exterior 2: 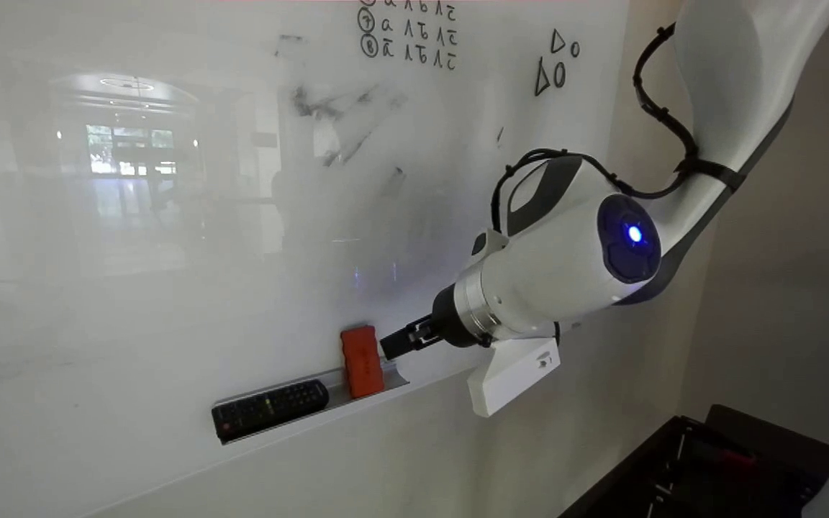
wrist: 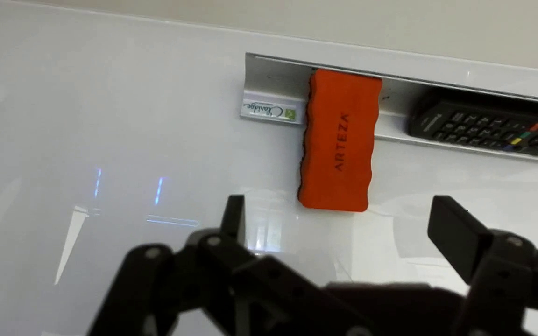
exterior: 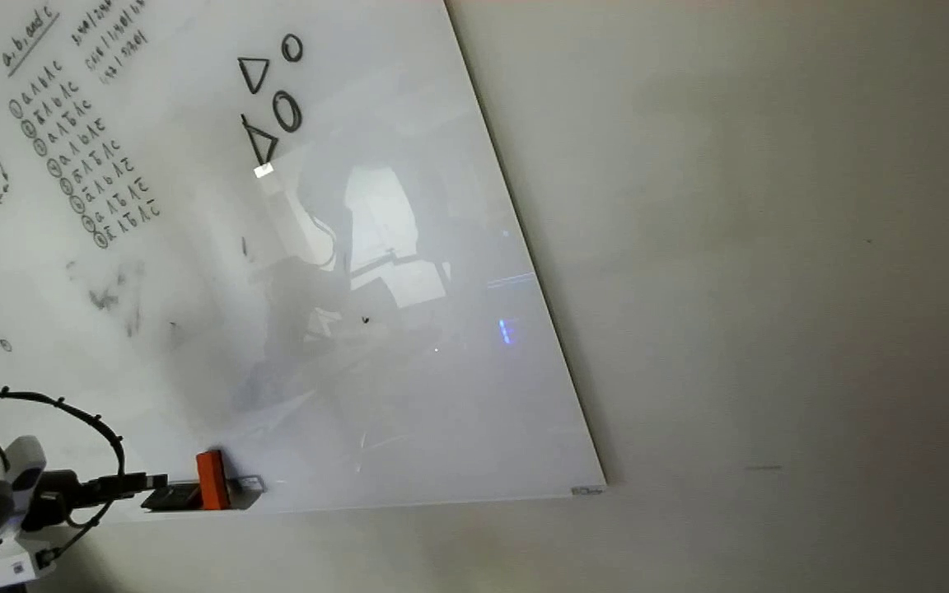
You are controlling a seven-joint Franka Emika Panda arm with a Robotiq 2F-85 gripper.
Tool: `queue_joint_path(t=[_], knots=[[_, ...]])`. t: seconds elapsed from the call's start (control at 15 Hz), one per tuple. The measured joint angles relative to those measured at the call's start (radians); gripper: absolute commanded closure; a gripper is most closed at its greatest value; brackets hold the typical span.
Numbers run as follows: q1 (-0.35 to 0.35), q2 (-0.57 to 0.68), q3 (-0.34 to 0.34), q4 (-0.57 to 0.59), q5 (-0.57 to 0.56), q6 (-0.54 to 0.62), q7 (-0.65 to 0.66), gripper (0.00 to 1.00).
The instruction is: Pick up the eraser and wipe the white board with it.
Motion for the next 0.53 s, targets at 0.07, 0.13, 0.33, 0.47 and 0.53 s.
queue_joint_path(t=[0.07,0.13,0.33,0.47,0.53], knots=[[-0.002,0.002,-0.002,0.000,-0.001,0.002,0.000,0.00],[-0.002,0.002,-0.002,0.000,-0.001,0.003,0.000,0.00],[-0.001,0.002,-0.001,0.000,-0.001,0.003,0.000,0.00],[0.003,0.004,-0.001,0.002,-0.006,0.001,0.001,0.00],[0.006,0.007,-0.001,0.004,-0.017,-0.002,0.006,0.00]])
